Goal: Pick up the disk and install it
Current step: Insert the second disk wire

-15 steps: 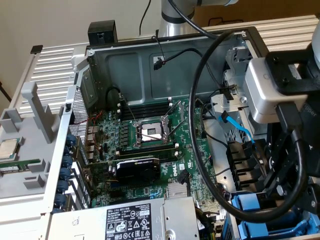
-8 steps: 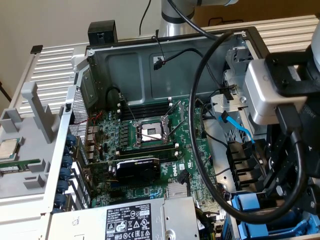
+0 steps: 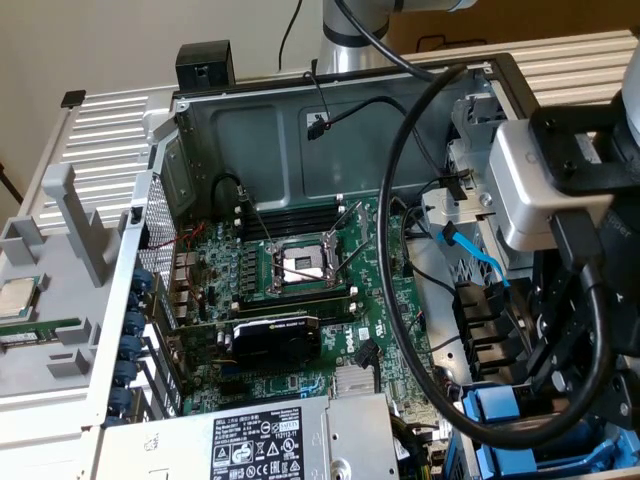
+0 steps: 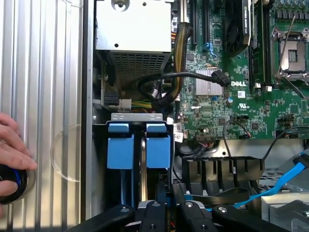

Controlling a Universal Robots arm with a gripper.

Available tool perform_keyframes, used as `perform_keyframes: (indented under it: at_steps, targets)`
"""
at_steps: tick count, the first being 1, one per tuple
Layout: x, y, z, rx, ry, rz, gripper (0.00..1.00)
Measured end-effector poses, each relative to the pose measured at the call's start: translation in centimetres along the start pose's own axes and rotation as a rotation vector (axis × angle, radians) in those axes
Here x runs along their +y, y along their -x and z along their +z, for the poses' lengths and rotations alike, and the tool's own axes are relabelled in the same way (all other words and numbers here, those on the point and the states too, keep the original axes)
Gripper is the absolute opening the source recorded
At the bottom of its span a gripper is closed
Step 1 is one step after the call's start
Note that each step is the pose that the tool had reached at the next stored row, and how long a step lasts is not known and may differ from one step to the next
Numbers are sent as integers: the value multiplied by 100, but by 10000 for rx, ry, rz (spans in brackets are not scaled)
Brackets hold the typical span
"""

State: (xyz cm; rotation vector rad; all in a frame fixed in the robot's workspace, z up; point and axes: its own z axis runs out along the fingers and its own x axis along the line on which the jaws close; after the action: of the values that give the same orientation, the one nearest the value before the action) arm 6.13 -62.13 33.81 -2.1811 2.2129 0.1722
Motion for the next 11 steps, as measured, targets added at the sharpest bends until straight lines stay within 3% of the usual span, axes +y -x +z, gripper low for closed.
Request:
perform_keyframes:
  at_steps: [11]
  targets:
    - [-1,-2,13,-13,1,-1,17]
